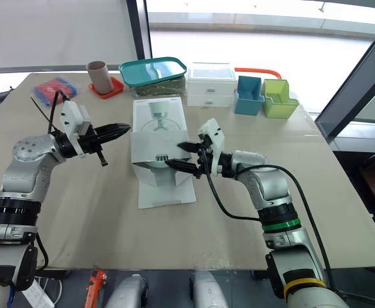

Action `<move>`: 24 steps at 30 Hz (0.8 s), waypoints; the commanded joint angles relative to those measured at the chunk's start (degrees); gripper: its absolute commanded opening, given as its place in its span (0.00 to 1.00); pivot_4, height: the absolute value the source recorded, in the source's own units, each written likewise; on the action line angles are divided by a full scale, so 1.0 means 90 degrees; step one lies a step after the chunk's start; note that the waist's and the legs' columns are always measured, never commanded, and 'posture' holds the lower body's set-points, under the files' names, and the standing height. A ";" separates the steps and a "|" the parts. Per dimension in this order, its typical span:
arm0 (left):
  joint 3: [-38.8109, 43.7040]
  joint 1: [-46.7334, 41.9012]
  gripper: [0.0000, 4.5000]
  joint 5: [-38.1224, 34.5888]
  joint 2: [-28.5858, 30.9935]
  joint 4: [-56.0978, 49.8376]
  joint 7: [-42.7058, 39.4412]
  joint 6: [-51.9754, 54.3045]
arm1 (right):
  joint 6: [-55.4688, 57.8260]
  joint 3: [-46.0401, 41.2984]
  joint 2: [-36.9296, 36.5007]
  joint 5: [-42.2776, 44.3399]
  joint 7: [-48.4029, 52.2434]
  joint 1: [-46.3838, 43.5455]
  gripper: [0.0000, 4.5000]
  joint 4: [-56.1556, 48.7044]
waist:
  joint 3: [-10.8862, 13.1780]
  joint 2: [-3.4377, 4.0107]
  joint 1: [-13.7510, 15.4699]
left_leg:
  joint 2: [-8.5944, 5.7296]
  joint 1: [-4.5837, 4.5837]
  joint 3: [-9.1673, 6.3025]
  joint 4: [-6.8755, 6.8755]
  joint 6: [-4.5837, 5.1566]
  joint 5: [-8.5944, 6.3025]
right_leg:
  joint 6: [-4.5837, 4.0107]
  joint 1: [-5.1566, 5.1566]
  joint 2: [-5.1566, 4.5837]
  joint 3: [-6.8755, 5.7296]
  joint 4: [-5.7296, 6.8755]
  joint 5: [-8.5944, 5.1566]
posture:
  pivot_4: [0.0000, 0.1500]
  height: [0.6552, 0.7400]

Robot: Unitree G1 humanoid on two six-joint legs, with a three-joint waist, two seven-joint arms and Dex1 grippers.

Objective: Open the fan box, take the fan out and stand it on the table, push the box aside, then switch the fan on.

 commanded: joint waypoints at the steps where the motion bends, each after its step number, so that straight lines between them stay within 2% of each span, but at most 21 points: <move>1: -0.0211 -0.0233 0.00 0.0170 -0.0174 0.0322 -0.0058 -0.0134 | -0.0064 -0.0038 -0.0001 -0.0051 -0.0002 -0.0101 0.88 -0.0061 | 0.0000 0.0000 -0.0006 | 0.0000 0.0000 0.0000 0.0000 0.0000 0.0000 | 0.0000 -0.0001 0.0001 0.0000 0.0000 0.0000 | 1.00 1.00; 8: -0.0517 -0.0524 0.00 0.0615 -0.0365 0.1299 -0.0022 -0.0417 | 0.0034 -0.0087 -0.0085 0.0019 -0.0010 -0.0060 0.88 -0.0413 | 0.0000 0.0000 0.0004 | -0.0002 0.0001 0.0000 0.0001 0.0000 0.0000 | 0.0000 0.0002 0.0000 0.0000 0.0000 0.0000 | 1.00 1.00; 18: -0.0540 -0.0619 0.00 0.0739 -0.0445 0.1790 -0.0146 -0.0789 | 0.0977 0.0057 -0.0405 0.0757 0.0142 0.0254 0.88 -0.2451 | 0.0000 0.0000 0.0006 | -0.0002 -0.0008 -0.0002 0.0000 0.0000 0.0000 | 0.0001 -0.0004 -0.0001 -0.0002 -0.0002 -0.0001 | 1.00 1.00; 24: -0.0514 -0.0630 0.00 0.0758 -0.0461 0.1935 -0.0174 -0.0915 | 0.1211 0.0677 -0.0557 0.0256 -0.0127 0.0469 0.88 -0.2633 | 0.0000 0.0000 0.0009 | -0.0003 -0.0007 -0.0004 0.0001 0.0000 0.0000 | 0.0001 -0.0001 -0.0001 -0.0002 -0.0002 -0.0001 | 1.00 1.00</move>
